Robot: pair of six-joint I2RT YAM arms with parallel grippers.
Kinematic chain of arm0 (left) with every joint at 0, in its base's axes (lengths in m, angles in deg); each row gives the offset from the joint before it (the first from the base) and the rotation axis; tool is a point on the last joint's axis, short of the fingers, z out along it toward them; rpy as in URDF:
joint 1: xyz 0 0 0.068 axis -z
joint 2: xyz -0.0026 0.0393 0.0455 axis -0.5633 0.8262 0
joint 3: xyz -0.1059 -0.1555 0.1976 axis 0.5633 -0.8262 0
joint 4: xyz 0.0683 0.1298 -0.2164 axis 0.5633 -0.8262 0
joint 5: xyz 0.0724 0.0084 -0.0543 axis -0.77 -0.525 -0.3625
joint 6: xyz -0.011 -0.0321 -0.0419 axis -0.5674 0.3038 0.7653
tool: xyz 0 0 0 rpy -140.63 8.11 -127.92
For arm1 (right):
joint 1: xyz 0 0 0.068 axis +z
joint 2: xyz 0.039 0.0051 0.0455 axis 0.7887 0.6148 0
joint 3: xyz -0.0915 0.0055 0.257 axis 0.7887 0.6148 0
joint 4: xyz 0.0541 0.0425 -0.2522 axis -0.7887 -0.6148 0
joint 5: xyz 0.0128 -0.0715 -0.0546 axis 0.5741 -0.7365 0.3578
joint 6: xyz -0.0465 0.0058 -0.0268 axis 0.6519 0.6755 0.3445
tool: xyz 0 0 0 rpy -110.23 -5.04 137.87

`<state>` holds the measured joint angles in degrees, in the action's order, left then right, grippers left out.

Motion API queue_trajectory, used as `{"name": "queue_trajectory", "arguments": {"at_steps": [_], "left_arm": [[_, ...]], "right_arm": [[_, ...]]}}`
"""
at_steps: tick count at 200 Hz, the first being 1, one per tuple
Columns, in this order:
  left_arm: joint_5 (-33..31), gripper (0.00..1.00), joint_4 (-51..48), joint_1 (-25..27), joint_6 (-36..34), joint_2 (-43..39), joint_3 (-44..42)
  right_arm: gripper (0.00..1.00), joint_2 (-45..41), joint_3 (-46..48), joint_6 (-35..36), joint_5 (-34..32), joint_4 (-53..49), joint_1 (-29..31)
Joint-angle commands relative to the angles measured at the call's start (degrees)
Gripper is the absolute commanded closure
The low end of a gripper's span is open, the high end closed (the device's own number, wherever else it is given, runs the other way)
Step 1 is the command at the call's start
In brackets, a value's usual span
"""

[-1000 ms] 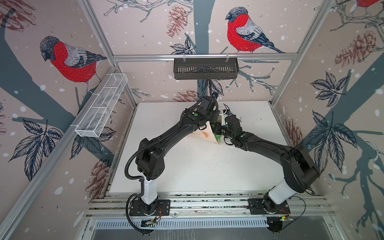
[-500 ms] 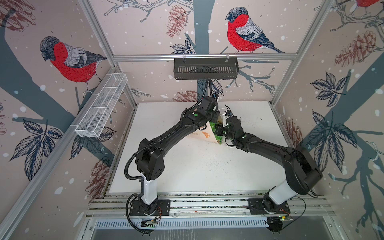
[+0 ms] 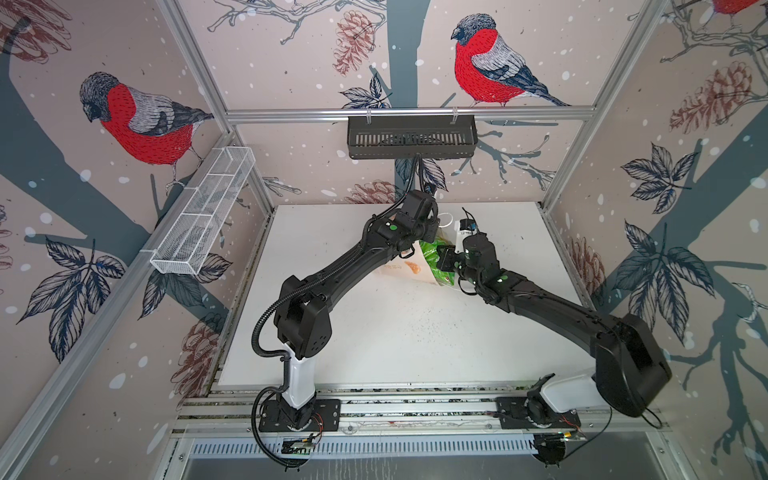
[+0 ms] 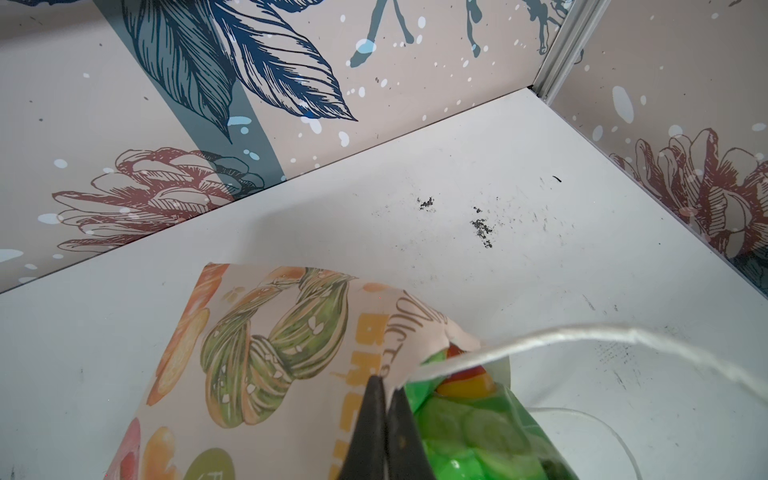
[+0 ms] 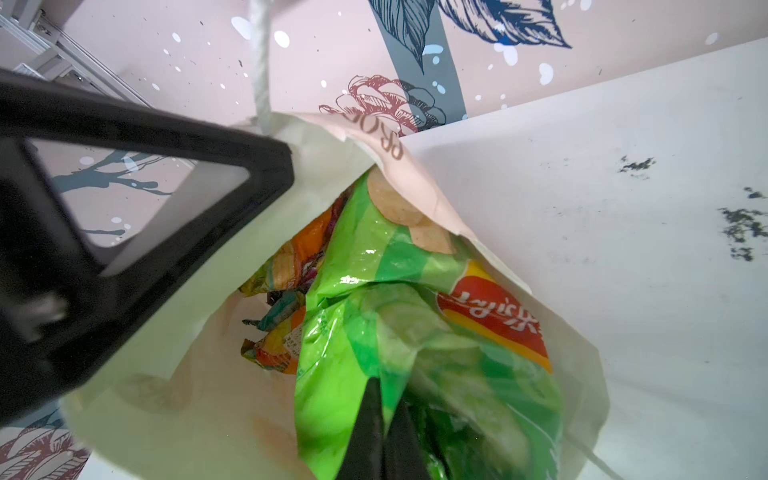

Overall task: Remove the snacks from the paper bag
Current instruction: 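Lift the green chip bag out and place it on the table farther away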

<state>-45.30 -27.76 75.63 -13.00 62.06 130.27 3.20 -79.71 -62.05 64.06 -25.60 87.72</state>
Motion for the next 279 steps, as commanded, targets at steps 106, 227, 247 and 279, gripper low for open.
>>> {"name": "queue_trajectory", "arguments": {"at_steps": [106,227,247,279], "left_arm": [[-4.4,1.00,-1.1,-1.1,0.6,0.4,0.0],[-7.0,1.00,2.6,-2.1,1.8,-4.3,-8.0],[-7.2,1.00,2.6,-2.2,1.9,-5.2,-8.9],[-5.2,1.00,3.3,-2.2,2.3,-7.9,-11.3]], "right_arm": [[1.00,-15.2,-0.8,1.9,-8.9,-10.2,0.3],[1.00,-20.1,-5.6,3.1,-5.0,-12.6,-8.6],[1.00,-19.2,-5.6,4.2,-6.8,-12.3,-10.5],[1.00,-14.8,-3.4,5.1,-7.6,-8.9,-18.0]]}}
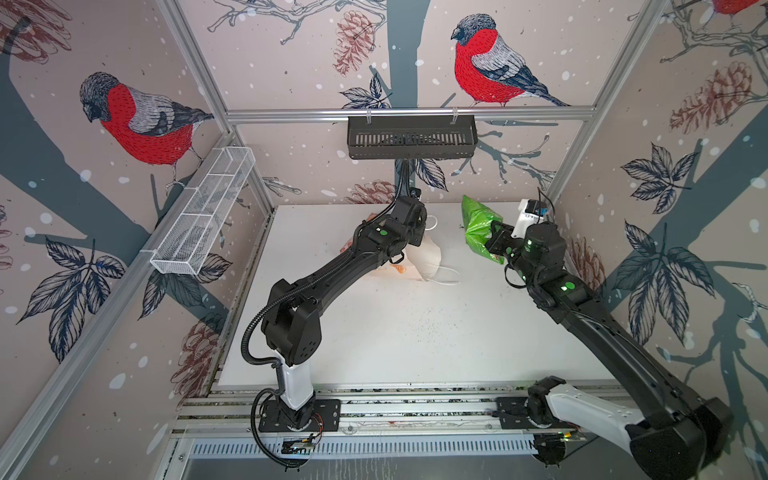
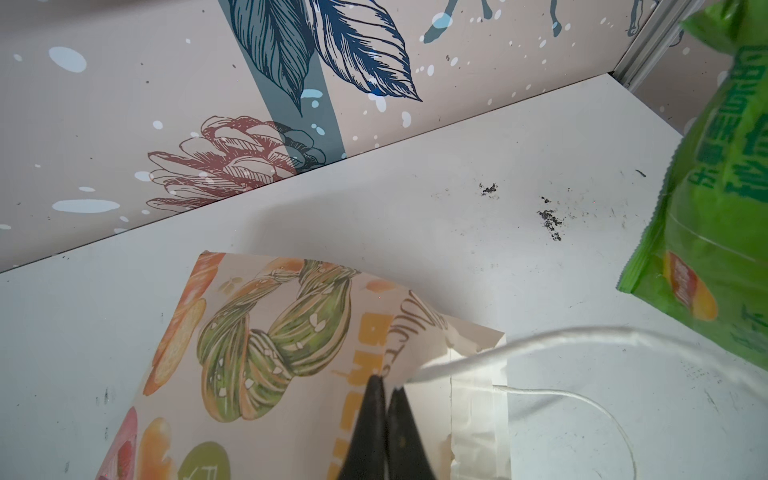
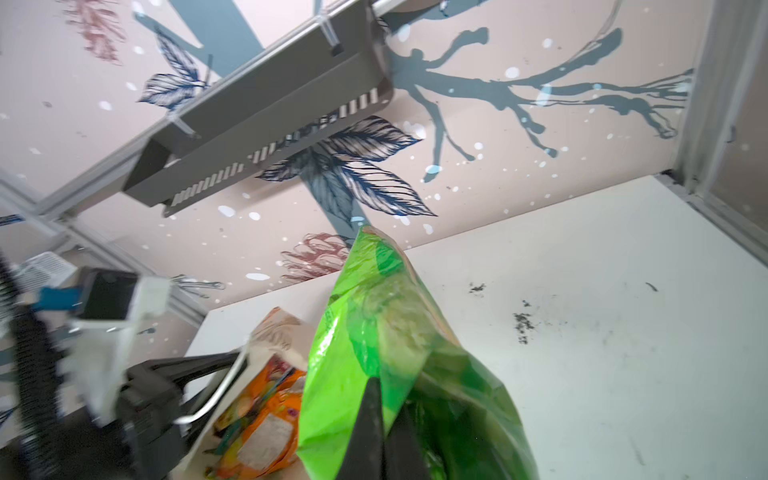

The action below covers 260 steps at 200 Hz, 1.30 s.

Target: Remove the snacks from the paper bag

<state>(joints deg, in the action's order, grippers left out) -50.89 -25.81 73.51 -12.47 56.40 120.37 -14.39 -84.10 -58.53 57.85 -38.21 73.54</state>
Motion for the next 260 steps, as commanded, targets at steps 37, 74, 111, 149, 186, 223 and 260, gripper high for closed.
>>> {"name": "queue_trajectory", "arguments": {"at_steps": [37,74,111,149,186,223,260], "left_arm": [[0.8,1.00,4.6,-0.1,3.4,-7.3,-8.4],[0.0,1.00,8.7,-0.1,3.1,-15.2,-17.3],[-2.8,1.00,11.0,-0.1,2.5,-21.6,-24.3],[-5.0,1.00,11.3,-0.1,2.4,-23.7,-26.9],[-3.1,1.00,12.4,0.0,3.1,-24.4,-27.9],[-1.9,1.00,12.3,-0.1,3.6,-24.5,-28.0],[-1.4,1.00,12.5,-0.1,4.0,-24.2,-27.9]], "right_arm": [[1.00,14.8,-1.2,3.4,-4.7,4.9,-9.7],[1.00,26.3,-6.2,5.6,-13.1,4.5,-12.2],[1.00,38.6,-16.1,6.3,-17.3,1.8,-12.3],[1.00,50.8,-29.0,6.9,-17.3,-3.2,-12.6],[0.90,59.7,-40.3,7.7,-15.7,-8.0,-13.5],[0.33,59.3,-43.1,8.5,-10.2,-8.8,-13.1],[0.19,51.2,-39.9,9.5,-4.3,-8.3,-10.2]]}}
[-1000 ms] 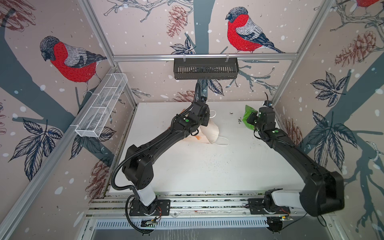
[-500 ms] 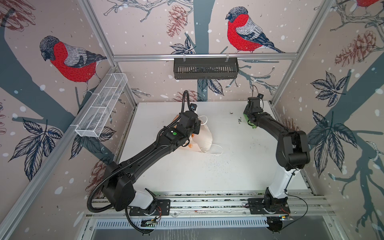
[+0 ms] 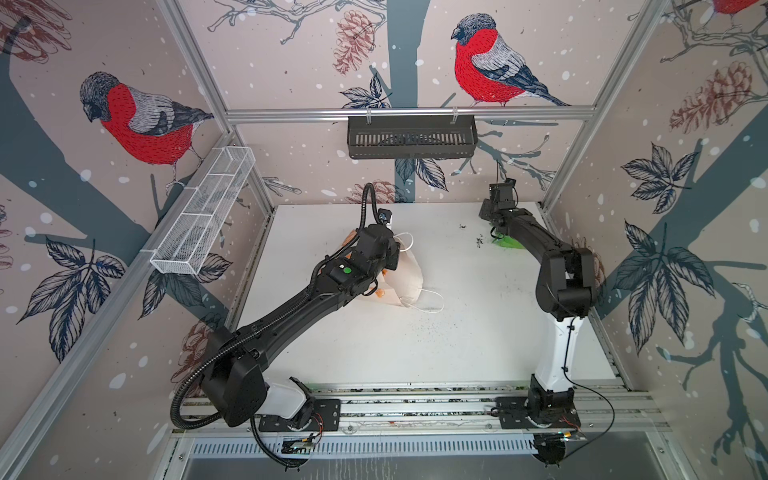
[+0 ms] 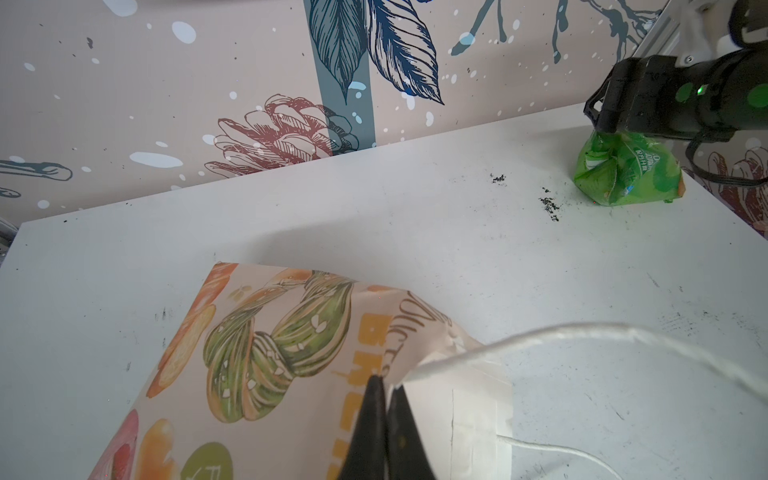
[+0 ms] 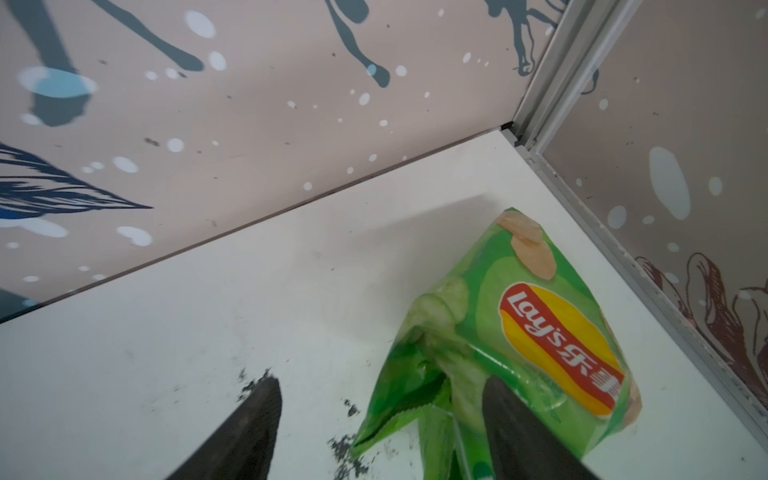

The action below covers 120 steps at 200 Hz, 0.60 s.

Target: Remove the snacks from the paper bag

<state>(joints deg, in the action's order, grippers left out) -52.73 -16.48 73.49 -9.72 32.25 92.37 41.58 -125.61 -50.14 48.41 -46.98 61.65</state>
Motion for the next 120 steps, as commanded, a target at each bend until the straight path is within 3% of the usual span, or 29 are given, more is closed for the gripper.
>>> {"name": "queue_trajectory", "arguments": {"at_steps": [1,25,66,91,120], "left_arm": [[0.4,1.00,3.1,0.0,1.2,0.0,0.2],[0.4,1.00,2.9,-0.1,1.1,1.0,0.7],[2.3,1.00,2.6,0.0,1.2,3.5,1.6],[4.0,1.00,3.0,0.1,1.1,4.6,1.6],[4.4,1.00,2.7,0.4,1.3,6.5,2.2]], "right_arm": [[0.19,-5.1,1.8,1.1,5.2,0.5,1.8],[0.19,-14.2,10.9,-1.4,13.7,4.7,3.9],[0.19,-33.6,38.2,-5.9,24.8,23.6,10.1],[0.21,-42.7,51.3,-11.5,26.4,32.5,14.6],[0.25,-49.2,62.0,-16.1,23.1,39.9,20.8]]}}
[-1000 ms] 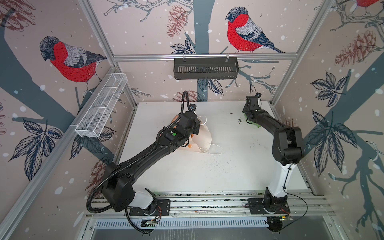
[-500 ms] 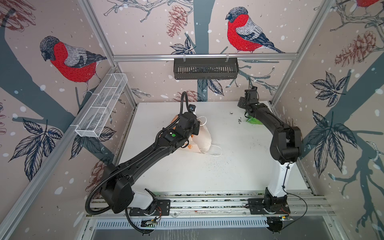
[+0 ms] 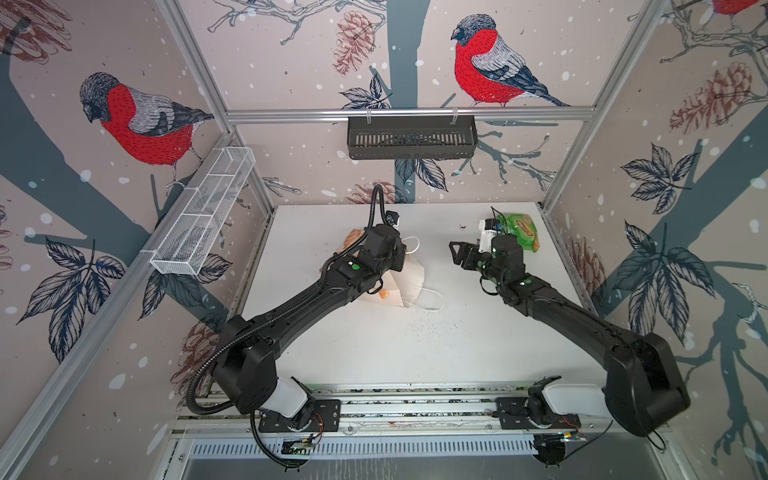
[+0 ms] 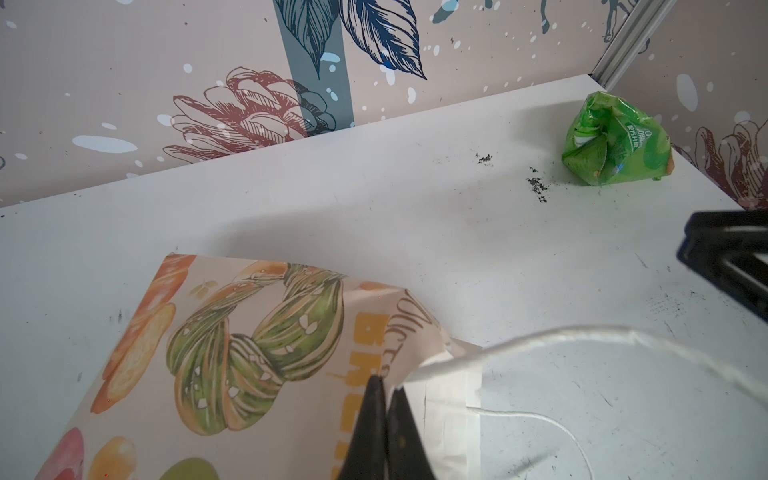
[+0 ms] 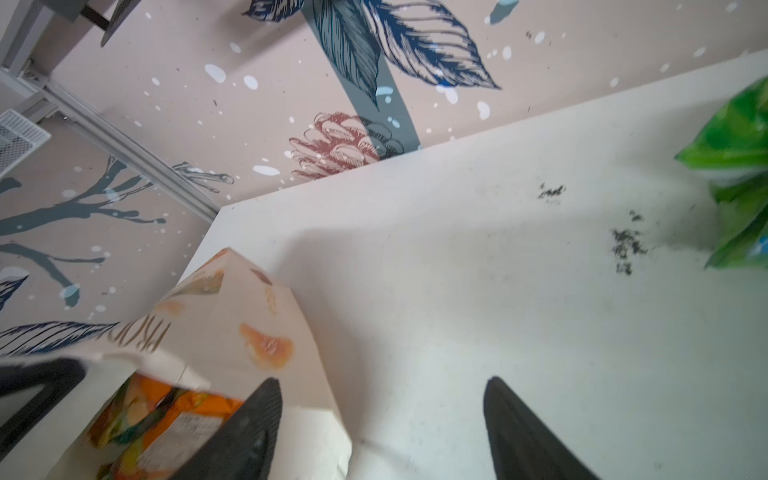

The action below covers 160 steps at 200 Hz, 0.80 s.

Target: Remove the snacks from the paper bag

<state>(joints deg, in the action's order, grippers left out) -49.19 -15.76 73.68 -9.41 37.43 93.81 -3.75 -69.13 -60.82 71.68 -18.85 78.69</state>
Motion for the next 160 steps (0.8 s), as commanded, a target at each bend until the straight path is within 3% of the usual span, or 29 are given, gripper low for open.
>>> {"name": "queue_trajectory", "arguments": {"at_steps": [1,34,63,124,160], "left_arm": [[0.8,1.00,2.0,0.3,0.9,1.3,0.8],[2.2,1.00,-0.9,0.7,1.5,4.7,4.3],[3.6,1.00,-3.6,0.7,2.5,6.4,7.1],[4.2,1.00,-3.8,1.8,2.3,6.0,7.0],[5.0,1.00,-3.4,2.2,1.7,6.1,7.7]], "right_arm": [[0.25,-4.0,5.6,-5.6,-0.3,12.1,3.8],[0.27,-3.9,10.7,-10.9,-0.2,21.3,10.2],[0.29,1.5,11.1,-14.0,0.4,28.1,13.5],[0.45,12.3,8.4,-18.4,3.6,37.7,14.6],[0.46,17.0,6.9,-20.9,5.4,41.5,14.7]]}}
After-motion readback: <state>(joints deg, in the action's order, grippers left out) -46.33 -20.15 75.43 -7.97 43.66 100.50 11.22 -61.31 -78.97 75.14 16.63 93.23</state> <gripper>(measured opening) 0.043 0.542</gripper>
